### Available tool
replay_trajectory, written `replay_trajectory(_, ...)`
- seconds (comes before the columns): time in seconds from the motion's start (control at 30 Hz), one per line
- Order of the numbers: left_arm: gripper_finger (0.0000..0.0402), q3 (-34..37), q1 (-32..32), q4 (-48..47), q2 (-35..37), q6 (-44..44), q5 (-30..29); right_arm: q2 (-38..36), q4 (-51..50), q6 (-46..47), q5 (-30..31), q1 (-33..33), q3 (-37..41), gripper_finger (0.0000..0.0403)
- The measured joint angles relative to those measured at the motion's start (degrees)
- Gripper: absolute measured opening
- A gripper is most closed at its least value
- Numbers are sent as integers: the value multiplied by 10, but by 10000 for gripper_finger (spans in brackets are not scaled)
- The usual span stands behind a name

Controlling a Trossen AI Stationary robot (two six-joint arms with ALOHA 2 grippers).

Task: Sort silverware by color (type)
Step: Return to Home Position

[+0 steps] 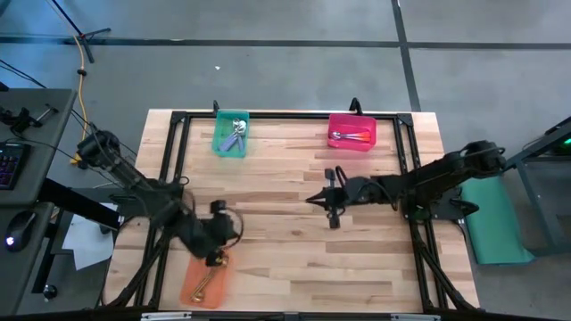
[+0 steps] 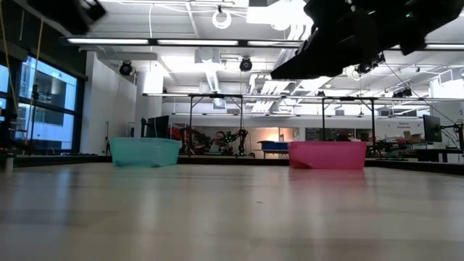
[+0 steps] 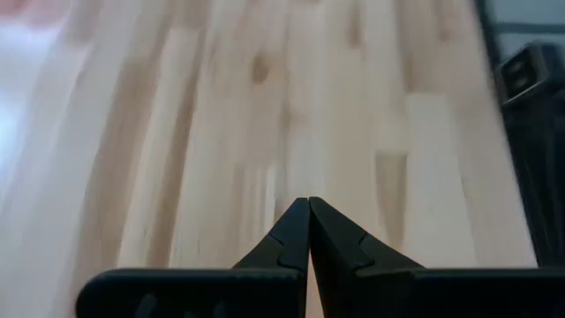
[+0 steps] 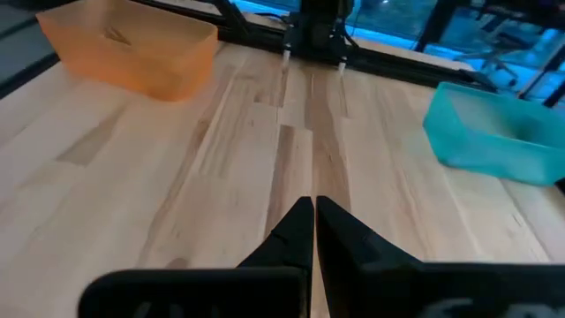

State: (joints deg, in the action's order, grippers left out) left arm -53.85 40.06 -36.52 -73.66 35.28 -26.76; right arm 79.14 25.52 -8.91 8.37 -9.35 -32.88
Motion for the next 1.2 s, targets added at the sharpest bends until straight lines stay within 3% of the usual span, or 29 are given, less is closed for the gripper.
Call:
replay_trajectory(0.13,0,85,-82,214,20,-146,118,-6,-6,-12,-73,45,0,0)
replay_trajectory(0.23,0,146,-140,354,21,-226,190,-9,-9,-26,-91,67,0,0)
replay_trajectory(0.5,0,252,-251,576,21,-348,312,-12,-10,-32,-88,84,5,0)
replay_trajectory(0.7,0,308,-299,668,23,-385,366,-28,207,-9,-86,103,133,0)
replay_trajectory(0.9,0,339,-355,664,67,-393,422,-97,371,41,-74,102,279,0)
replay_trajectory(1.0,0,353,-382,666,104,-404,426,-149,378,53,-42,97,323,0)
replay_trajectory(1.2,0,377,-441,661,174,-405,463,-248,240,44,-16,102,319,0)
